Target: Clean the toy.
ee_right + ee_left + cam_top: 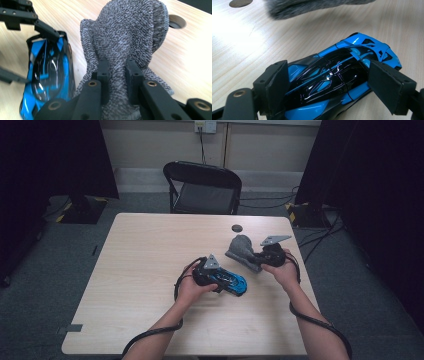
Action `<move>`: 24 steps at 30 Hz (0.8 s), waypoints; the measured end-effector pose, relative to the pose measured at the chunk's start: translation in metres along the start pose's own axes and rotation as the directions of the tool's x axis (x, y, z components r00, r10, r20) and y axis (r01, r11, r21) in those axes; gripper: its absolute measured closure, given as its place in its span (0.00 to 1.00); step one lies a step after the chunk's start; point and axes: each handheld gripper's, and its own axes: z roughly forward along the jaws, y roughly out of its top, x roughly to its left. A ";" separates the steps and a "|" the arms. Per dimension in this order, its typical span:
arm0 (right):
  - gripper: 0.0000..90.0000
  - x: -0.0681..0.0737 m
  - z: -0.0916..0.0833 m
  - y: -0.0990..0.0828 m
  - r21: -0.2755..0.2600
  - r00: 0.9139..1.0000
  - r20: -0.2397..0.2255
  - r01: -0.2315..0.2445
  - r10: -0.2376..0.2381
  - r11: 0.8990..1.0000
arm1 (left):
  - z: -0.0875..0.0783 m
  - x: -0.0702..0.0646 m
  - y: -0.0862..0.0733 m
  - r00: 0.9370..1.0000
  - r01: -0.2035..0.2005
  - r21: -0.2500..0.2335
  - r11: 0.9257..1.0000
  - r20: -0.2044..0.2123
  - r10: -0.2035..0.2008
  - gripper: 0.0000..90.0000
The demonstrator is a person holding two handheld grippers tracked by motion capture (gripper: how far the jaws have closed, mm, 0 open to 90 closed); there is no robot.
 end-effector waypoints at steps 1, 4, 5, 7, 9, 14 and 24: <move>0.85 0.002 0.007 0.005 0.005 1.000 -0.006 0.018 -0.018 1.000 | 0.000 0.000 0.000 1.000 -0.001 -0.003 1.000 0.002 0.001 0.19; 0.85 0.004 0.015 0.009 0.005 1.000 -0.009 0.026 -0.026 1.000 | 0.000 0.000 0.000 1.000 -0.001 -0.007 1.000 0.003 0.001 0.19; 0.85 0.007 0.023 0.012 0.016 0.999 -0.011 0.043 -0.042 0.999 | 0.001 -0.001 0.000 1.000 0.001 -0.008 1.000 0.003 -0.001 0.19; 0.85 0.009 0.030 0.014 0.018 0.999 -0.023 0.047 -0.046 0.999 | 0.001 -0.001 0.000 1.000 0.000 -0.004 1.000 0.004 0.000 0.19; 0.85 0.012 0.038 0.016 0.022 0.998 -0.025 0.051 -0.050 0.998 | 0.001 -0.001 0.000 1.000 0.001 -0.009 1.000 0.004 -0.001 0.19; 0.85 0.016 0.052 0.018 0.038 0.998 -0.044 0.057 -0.055 0.998 | 0.001 0.000 -0.001 1.000 -0.002 -0.009 1.000 0.005 0.002 0.19; 0.85 0.024 0.067 0.019 0.045 0.996 -0.066 0.065 -0.062 0.997 | 0.000 -0.001 -0.002 1.000 0.004 -0.016 1.000 0.005 -0.004 0.19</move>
